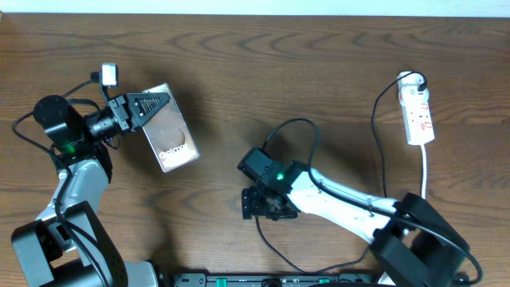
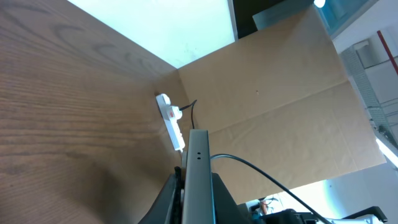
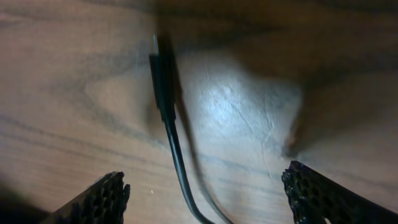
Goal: Plug charger to phone and switch on socket
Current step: 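Lower the right gripper onto the black cable's plug on the table, then close the right gripper on the cable plug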
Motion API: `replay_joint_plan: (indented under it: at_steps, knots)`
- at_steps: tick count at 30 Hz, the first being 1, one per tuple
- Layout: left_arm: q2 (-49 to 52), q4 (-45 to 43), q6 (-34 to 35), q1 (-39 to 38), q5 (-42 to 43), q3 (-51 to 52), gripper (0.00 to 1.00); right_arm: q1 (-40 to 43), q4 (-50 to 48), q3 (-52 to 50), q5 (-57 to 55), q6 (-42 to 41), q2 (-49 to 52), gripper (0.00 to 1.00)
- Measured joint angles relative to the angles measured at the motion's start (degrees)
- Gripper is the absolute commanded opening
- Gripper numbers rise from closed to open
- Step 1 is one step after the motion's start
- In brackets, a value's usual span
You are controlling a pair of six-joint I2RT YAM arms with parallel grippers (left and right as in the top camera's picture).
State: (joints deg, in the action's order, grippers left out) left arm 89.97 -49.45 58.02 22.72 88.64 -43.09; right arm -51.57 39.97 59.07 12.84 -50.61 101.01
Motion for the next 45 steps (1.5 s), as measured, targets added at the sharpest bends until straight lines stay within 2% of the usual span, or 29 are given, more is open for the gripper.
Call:
replay_joint_plan:
  at_steps: [9,18,29,37,41,45]
  knots:
    - [0.0,0.0,-0.7,0.0,0.0,0.0,0.07,0.0,7.2,8.7,-2.2,1.6,5.0,0.74]
    - [0.0,0.0,-1.0,0.0,0.0,0.0,0.07,0.0,11.8,12.5,-4.1,2.3,7.3,0.52]
    - [0.0,0.0,-1.1,0.0,0.0,0.0,0.07,-1.3,11.8,12.5,-7.4,1.5,7.4,0.52]
    - [0.0,0.0,-1.1,0.0,0.0,0.0,0.08,-1.9,10.1,12.6,-8.5,0.5,9.1,0.47]
    - [0.0,0.0,-1.1,0.0,0.0,0.0,0.08,-1.9,10.4,12.9,-8.7,0.2,11.8,0.41]
    - [0.0,0.0,-1.2,0.0,0.0,0.0,0.07,-1.9,9.9,13.2,-8.7,0.1,11.9,0.42]
